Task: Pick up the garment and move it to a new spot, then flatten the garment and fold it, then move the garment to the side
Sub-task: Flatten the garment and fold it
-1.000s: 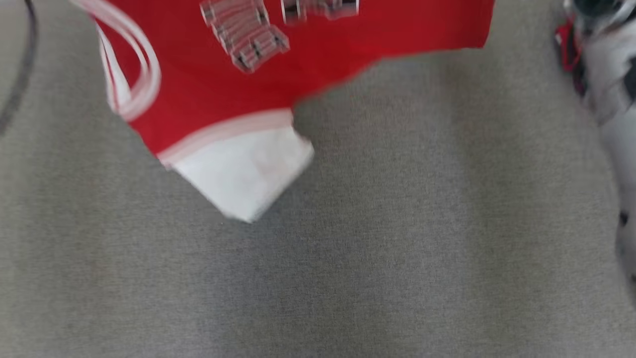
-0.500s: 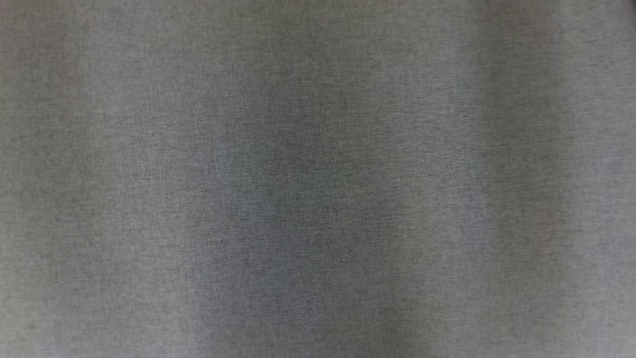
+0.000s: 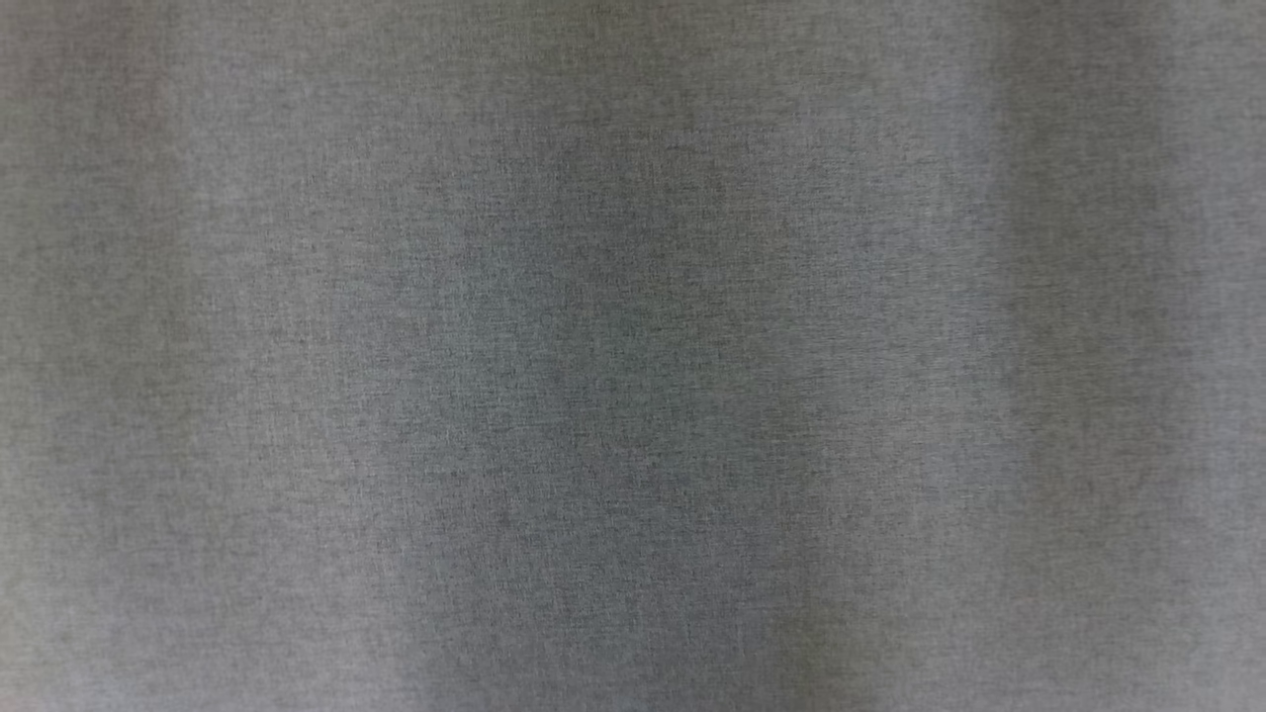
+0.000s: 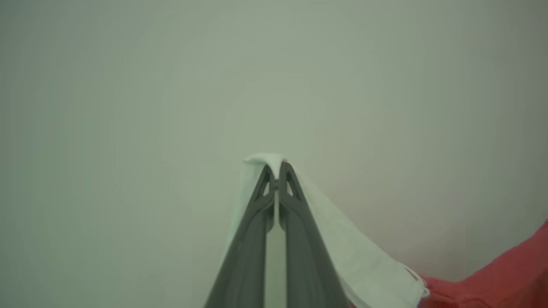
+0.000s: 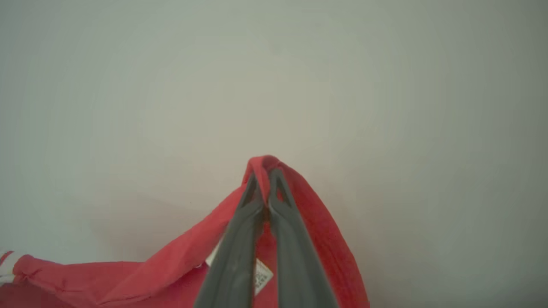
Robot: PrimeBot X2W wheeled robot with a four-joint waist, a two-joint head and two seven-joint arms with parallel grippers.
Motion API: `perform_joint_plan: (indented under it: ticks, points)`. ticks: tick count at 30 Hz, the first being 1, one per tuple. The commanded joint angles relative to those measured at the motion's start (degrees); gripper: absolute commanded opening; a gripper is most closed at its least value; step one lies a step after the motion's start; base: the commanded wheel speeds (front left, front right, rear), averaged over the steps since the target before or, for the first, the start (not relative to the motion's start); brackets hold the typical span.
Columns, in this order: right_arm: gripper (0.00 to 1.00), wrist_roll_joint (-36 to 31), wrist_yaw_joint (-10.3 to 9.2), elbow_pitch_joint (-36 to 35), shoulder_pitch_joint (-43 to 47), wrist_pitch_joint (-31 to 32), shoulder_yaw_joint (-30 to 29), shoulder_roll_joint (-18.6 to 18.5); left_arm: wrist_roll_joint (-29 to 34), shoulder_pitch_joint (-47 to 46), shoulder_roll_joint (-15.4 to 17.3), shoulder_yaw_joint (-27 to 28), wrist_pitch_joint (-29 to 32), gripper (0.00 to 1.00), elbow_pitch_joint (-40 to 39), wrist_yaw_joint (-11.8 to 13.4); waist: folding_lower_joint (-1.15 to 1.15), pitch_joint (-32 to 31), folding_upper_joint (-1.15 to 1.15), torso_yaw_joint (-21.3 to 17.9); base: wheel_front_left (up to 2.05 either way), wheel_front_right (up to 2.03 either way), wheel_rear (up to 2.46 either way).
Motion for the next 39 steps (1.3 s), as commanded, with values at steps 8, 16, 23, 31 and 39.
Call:
perform_joint_plan:
  ticks: [8,16,23,31,39]
  points:
    - [0.00,11.26,0.05,-14.33,22.52,-0.62,4.06,-5.66,-6.09,22.51,2.62,7.18,-1.16,0.00,-14.92,0.76,-0.01,-4.75,-0.01,-0.80,0.00,0.00,0.00]
    - [0.00,20.16,0.05,-25.94,49.16,-1.94,6.15,-10.78,-4.86,56.16,0.23,14.24,-1.18,0.00,-36.05,6.16,-0.01,-12.89,-0.01,-0.21,0.00,0.00,0.00]
    - [0.00,23.18,0.06,-30.27,67.24,-5.49,6.84,-9.50,-3.69,81.21,-2.74,14.71,-1.19,0.00,-45.25,7.18,-0.01,-18.95,-0.01,-0.25,0.00,0.00,0.00]
    - [0.00,24.59,0.06,-32.80,82.55,-7.24,4.62,-10.05,-3.77,100.70,-8.43,14.63,-1.19,0.00,-47.38,7.78,-0.01,-25.51,-0.01,0.54,0.00,0.00,0.00]
    - [0.00,25.43,0.05,-36.27,95.50,-4.96,-0.28,-11.15,-2.70,115.09,-12.55,15.50,-1.19,0.00,-46.75,8.77,-0.01,-31.47,-0.01,1.28,0.00,0.00,0.00]
